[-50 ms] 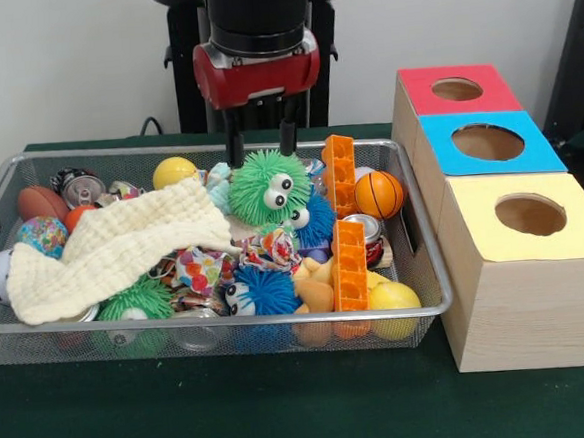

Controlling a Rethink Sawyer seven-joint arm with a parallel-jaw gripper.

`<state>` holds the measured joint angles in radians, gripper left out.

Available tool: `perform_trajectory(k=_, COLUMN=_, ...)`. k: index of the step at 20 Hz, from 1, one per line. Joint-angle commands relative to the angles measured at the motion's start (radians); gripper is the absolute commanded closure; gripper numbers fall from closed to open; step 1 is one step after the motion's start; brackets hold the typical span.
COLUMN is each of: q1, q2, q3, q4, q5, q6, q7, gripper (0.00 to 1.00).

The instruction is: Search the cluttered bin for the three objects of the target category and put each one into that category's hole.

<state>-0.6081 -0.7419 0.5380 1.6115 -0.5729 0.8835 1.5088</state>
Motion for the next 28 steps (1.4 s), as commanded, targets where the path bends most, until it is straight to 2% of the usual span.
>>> perform_trajectory(k=1, q1=-0.004, q2=0.074, q3=0.046, q4=0.04, q5=-0.081, q6=-0.066, q7=-0.17, gripper=0.0)
perform_trajectory(k=10, q1=-0.014, q2=0.081, q3=0.044, q4=0.058, q5=-0.069, q6=-0.049, q7=-0.152, gripper=0.0)
perform_trajectory(k=19, q1=-0.018, q2=0.092, q3=0.027, q4=0.055, q5=-0.029, q6=0.077, q7=-0.169, gripper=0.0)
perform_trajectory(k=23, q1=-0.024, q2=0.109, q3=0.015, q4=0.071, q5=-0.063, q6=0.041, q7=-0.176, gripper=0.0)
perform_trajectory(k=28, q1=-0.007, q2=0.146, q3=0.009, q4=0.045, q5=-0.077, q6=0.031, q7=-0.163, gripper=0.0)
